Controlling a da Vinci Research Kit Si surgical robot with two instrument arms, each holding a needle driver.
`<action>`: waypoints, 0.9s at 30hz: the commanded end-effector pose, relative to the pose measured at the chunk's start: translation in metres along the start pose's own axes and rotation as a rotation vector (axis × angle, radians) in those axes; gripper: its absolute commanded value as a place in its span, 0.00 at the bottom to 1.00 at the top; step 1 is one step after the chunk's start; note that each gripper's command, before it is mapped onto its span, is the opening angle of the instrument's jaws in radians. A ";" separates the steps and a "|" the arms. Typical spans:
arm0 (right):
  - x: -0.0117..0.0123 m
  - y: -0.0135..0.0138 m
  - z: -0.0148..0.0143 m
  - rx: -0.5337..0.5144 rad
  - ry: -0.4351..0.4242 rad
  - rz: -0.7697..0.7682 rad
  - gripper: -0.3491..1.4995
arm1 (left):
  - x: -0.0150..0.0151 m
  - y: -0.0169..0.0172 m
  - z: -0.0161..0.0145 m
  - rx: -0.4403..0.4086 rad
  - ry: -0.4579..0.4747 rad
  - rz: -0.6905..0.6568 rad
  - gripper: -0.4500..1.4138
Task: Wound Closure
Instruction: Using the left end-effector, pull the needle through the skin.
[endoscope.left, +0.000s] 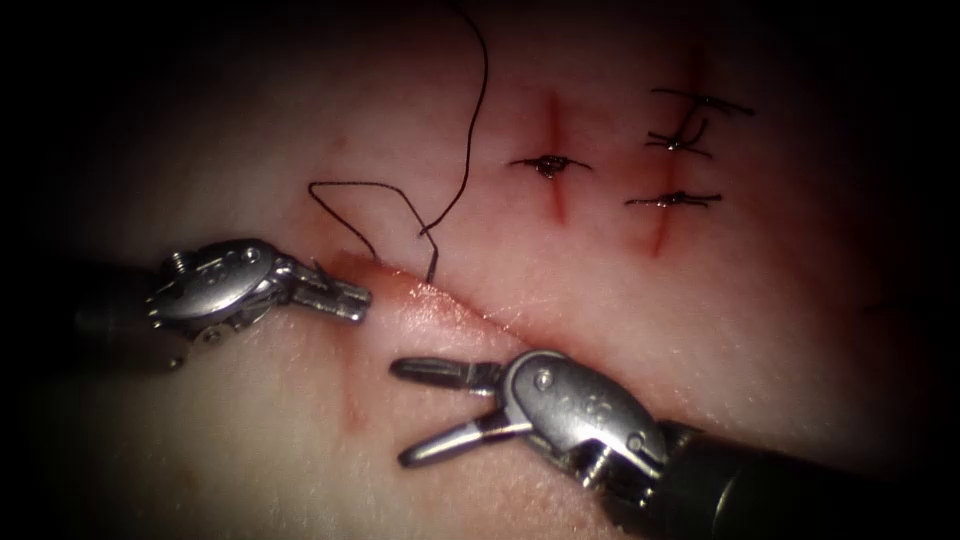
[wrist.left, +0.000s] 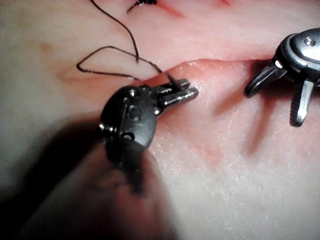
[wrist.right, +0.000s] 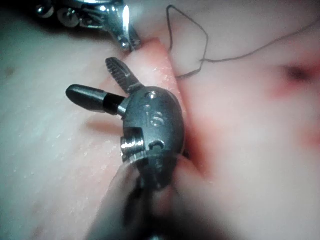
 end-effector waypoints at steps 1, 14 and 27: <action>-0.0013 0.0013 0.0011 -0.025 -0.032 -0.012 0.66 | -0.0006 -0.0001 0.0005 -0.003 0.002 -0.019 0.00; -0.0138 0.0041 0.0020 -0.146 -0.399 -0.031 0.60 | 0.0052 0.0042 -0.0001 -0.035 -0.044 -0.185 0.00; -0.0145 0.0038 0.0021 -0.120 -0.409 0.042 0.63 | 0.0125 0.0135 -0.0019 -0.121 0.003 -0.048 0.00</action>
